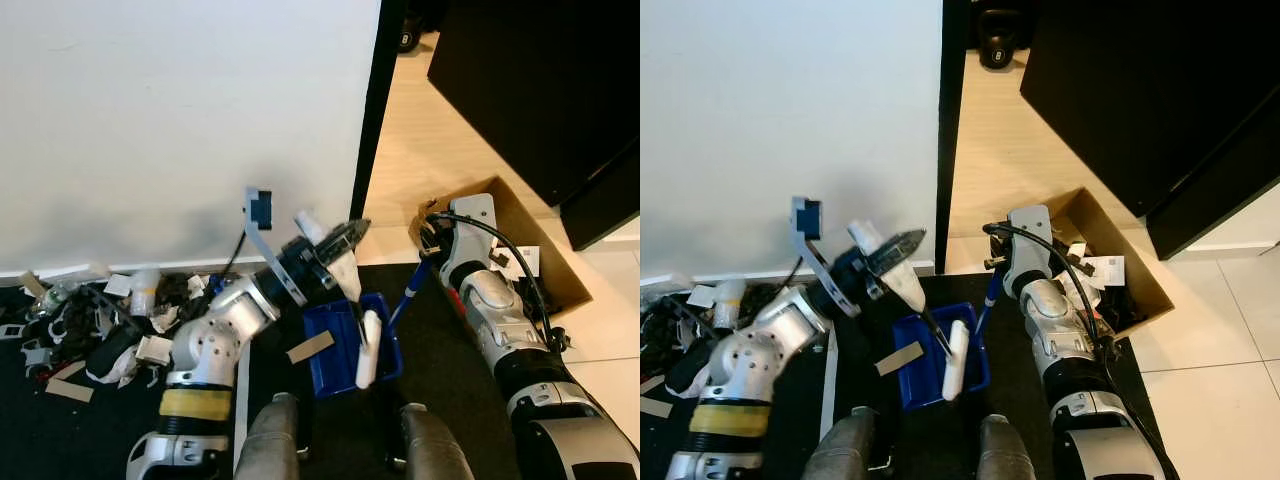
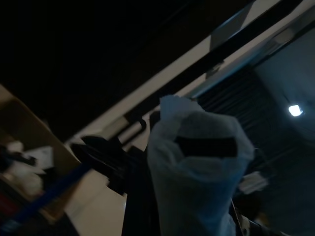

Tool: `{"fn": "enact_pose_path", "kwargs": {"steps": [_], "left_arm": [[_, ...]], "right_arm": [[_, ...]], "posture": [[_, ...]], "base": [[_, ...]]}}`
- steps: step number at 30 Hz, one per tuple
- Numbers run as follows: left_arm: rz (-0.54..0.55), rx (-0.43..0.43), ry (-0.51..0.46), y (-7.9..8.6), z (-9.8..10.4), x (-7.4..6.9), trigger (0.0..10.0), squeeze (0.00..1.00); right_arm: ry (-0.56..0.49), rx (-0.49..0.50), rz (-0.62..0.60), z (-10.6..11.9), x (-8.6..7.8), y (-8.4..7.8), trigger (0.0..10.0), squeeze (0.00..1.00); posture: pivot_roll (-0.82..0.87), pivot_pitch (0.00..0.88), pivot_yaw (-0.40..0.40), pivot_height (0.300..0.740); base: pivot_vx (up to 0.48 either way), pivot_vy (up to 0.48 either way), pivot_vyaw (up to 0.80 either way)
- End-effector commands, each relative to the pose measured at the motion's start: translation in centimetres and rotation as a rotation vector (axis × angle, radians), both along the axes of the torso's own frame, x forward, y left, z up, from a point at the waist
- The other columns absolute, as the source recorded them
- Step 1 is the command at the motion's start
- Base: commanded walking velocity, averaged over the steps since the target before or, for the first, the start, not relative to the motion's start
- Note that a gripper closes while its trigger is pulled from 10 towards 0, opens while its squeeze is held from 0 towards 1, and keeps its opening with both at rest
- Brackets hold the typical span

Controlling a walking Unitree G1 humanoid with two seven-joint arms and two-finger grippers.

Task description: Sweep floor

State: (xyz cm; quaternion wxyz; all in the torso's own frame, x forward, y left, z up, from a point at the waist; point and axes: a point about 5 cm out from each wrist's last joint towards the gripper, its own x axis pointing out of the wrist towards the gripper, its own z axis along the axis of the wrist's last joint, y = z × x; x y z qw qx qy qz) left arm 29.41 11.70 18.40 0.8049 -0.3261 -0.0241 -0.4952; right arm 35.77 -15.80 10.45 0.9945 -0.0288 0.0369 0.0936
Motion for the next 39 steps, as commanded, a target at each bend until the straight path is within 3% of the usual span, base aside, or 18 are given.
{"fn": "enact_pose_path", "kwargs": {"steps": [1, 4, 5, 12, 18, 21, 23, 28, 30, 31, 33, 38, 39], "left_arm": [[0.035, 0.04, -0.063, 1.3, 1.5, -0.3, 10.0, 0.0], [0.114, 0.146, -0.122, 4.0, 3.0, -0.8, 10.0, 0.0], [0.114, 0.146, -0.122, 4.0, 3.0, -0.8, 10.0, 0.0], [0.209, 0.292, -0.078, 6.3, 0.3, -0.8, 10.0, 0.0], [0.354, 0.39, -0.034, 8.5, -2.1, 0.5, 10.0, 0.0], [0.387, 0.371, 0.007, 8.9, -2.9, 1.0, 10.0, 0.0], [0.379, 0.276, 0.126, 8.7, -5.4, 1.3, 10.0, 0.0], [0.347, 0.172, 0.215, 7.6, -7.2, 1.2, 10.0, 0.0], [0.321, 0.094, 0.256, 6.5, -8.0, 1.0, 10.0, 0.0], [0.321, 0.094, 0.256, 6.5, -8.0, 1.0, 10.0, 0.0], [0.277, -0.022, 0.293, 4.7, -8.3, 0.9, 10.0, 0.0], [0.159, -0.139, 0.316, 1.4, -7.7, 0.4, 10.0, 0.0], [0.159, -0.139, 0.316, 1.4, -7.7, 0.4, 10.0, 0.0]], "right_arm": [[0.094, 0.016, -0.023, -2.5, -1.1, -0.6, 10.0, 0.0], [0.097, 0.02, -0.03, -2.8, -1.4, -0.8, 10.0, 0.0], [0.097, 0.02, -0.03, -2.8, -1.4, -0.8, 10.0, 0.0], [0.1, 0.024, -0.032, -3.1, -1.6, -0.7, 10.0, 0.0], [0.096, 0.025, -0.036, -3.1, -1.7, -0.9, 10.0, 0.0], [0.096, 0.023, -0.036, -3.1, -1.6, -1.0, 10.0, 0.0], [0.087, -0.02, -0.007, -2.8, -1.5, -0.5, 10.0, 0.0], [0.073, -0.028, 0.01, -2.2, -1.2, -0.1, 10.0, 0.0], [0.065, -0.025, 0.015, -1.9, -1.0, 0.0, 10.0, 0.0], [0.065, -0.025, 0.015, -1.9, -1.0, 0.0, 10.0, 0.0], [0.061, -0.023, 0.017, -1.7, -1.0, 0.0, 10.0, 0.0], [0.064, -0.025, 0.021, -1.9, -1.2, 0.0, 10.0, 0.0], [0.064, -0.025, 0.021, -1.9, -1.2, 0.0, 10.0, 0.0]], "posture": [[0.06, 0.284, 0.024, 0.74], [0.08, 0.284, 0.032, 0.74], [0.08, 0.284, 0.032, 0.74], [0.08, 0.291, 0.037, 0.74], [0.06, 0.3, 0.032, 0.74], [0.06, 0.305, 0.027, 0.74], [0.04, 0.313, 0.02, 0.74], [0.01, 0.327, 0.008, 0.74], [-0.01, 0.33, 0.005, 0.74], [-0.01, 0.33, 0.005, 0.74], [-0.02, 0.335, -0.002, 0.74], [-0.02, 0.337, -0.003, 0.74], [-0.02, 0.337, -0.003, 0.74]], "base": [[0.0, 0.0, 0.0], [0.0, 0.0, 0.0], [0.0, 0.0, 0.0], [0.0, 0.0, 0.0], [0.0, 0.0, 0.0], [0.0, 0.0, 0.0], [0.0, 0.0, 0.0], [0.0, 0.0, 0.0], [0.0, 0.0, 0.0], [0.0, 0.0, 0.0], [0.0, 0.0, 0.0], [0.0, 0.0, 0.0], [0.0, 0.0, 0.0]]}}
